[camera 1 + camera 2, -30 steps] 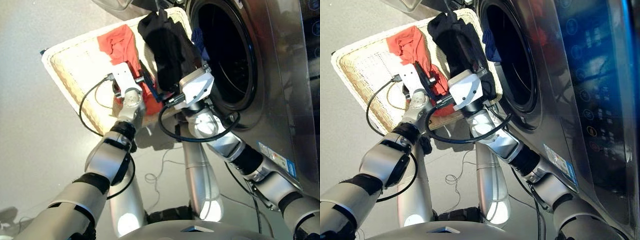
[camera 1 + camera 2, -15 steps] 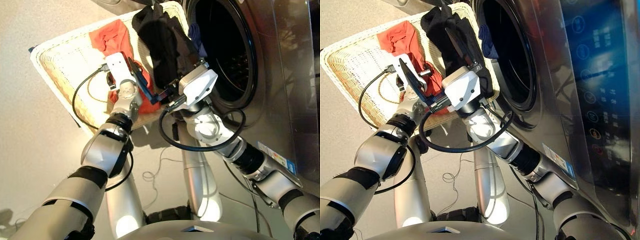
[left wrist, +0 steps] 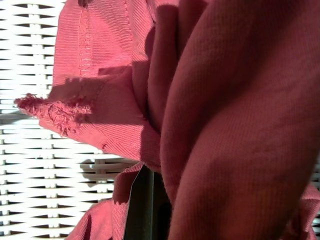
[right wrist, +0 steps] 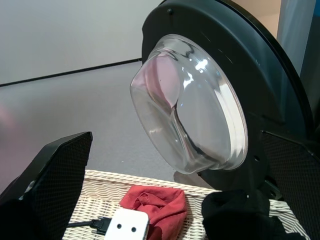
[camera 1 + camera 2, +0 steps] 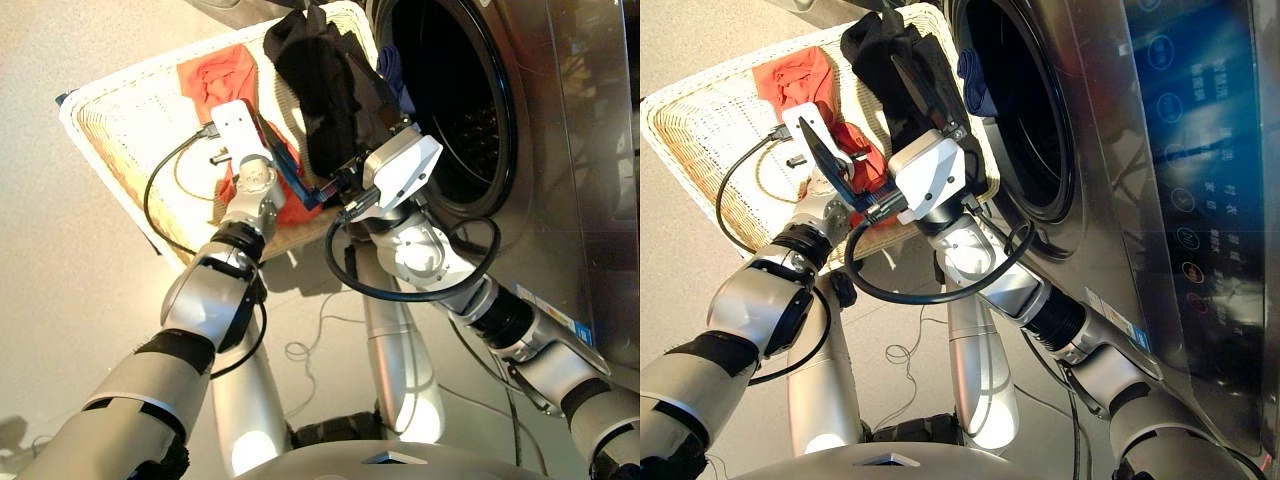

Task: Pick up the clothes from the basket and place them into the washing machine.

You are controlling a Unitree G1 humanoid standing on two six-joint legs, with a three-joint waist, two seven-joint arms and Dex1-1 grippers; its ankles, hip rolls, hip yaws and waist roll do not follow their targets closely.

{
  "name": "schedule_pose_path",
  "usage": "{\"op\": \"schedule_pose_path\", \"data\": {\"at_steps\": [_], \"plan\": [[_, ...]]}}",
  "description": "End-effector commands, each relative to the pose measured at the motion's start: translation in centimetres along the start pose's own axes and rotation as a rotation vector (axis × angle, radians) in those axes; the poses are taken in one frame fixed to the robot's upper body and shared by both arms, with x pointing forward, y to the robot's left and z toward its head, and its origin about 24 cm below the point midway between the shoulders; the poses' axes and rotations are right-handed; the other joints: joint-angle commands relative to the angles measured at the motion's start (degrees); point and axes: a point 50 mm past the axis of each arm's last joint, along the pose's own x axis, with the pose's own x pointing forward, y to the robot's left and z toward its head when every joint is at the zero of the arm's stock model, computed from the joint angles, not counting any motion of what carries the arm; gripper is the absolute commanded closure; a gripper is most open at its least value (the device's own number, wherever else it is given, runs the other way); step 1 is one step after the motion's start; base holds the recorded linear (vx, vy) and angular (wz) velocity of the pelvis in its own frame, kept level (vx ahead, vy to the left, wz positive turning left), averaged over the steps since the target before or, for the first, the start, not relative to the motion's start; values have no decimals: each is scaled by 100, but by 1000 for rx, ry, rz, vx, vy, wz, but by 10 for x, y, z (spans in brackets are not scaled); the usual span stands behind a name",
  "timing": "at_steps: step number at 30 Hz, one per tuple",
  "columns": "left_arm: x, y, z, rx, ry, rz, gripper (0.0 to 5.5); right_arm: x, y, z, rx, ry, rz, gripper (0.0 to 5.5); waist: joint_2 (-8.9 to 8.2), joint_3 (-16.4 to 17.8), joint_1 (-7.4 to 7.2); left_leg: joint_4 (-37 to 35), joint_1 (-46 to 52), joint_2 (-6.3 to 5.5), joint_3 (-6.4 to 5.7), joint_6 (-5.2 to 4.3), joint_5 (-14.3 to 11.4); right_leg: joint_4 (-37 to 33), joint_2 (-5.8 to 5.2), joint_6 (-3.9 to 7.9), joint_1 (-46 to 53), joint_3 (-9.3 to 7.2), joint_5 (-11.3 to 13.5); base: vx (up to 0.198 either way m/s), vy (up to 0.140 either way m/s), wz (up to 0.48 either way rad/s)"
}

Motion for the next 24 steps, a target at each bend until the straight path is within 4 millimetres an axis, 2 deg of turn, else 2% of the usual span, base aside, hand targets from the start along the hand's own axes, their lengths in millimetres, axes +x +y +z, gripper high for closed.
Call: {"op": "schedule_pose_path", "data": {"at_steps": [1, 5, 10, 13, 17, 24], "plan": [[-2, -9, 1, -22, -5, -8, 550, 1, 10, 32, 75, -168, 27, 0, -79, -227, 0, 167, -116, -3, -158, -61, 82, 75, -310, 375, 182, -162, 31, 0, 0, 0], [-5, -10, -4, -23, -3, -14, 550, -1, 8, 30, 54, -158, 10, 0, -82, -223, 15, -5, 34, -25, -142, -65, 136, -54, -305, 375, 326, -157, 66, 0, 0, 0], [-13, -16, -9, -43, -42, -45, 550, -6, -2, 20, -10, -109, -48, 0, -8, -171, 78, -356, 362, -112, -99, -73, 257, -306, -361, 397, 636, -176, 150, 0, 0, 0], [-27, -21, -12, -51, -113, -105, 550, -13, -12, 12, -82, -61, -97, 0, 86, -115, 153, -733, 670, -223, -64, -78, 388, -597, -414, 430, 914, -204, 254, 0, 0, 0], [-49, -15, -14, -89, -211, -169, 550, -22, -27, -2, -148, 17, -188, 0, 224, -77, 285, -1298, 1159, -390, -14, -78, 580, -1041, -503, 490, 1371, -264, 398, 13, -2, -2], [-82, 14, -16, -116, -312, -278, 550, -46, -43, -20, -136, 141, -300, 0, 356, -210, 449, -2152, 1997, -682, 42, -87, 817, -1803, -661, 624, 2178, -334, 655, 76, 9, 57]]}}
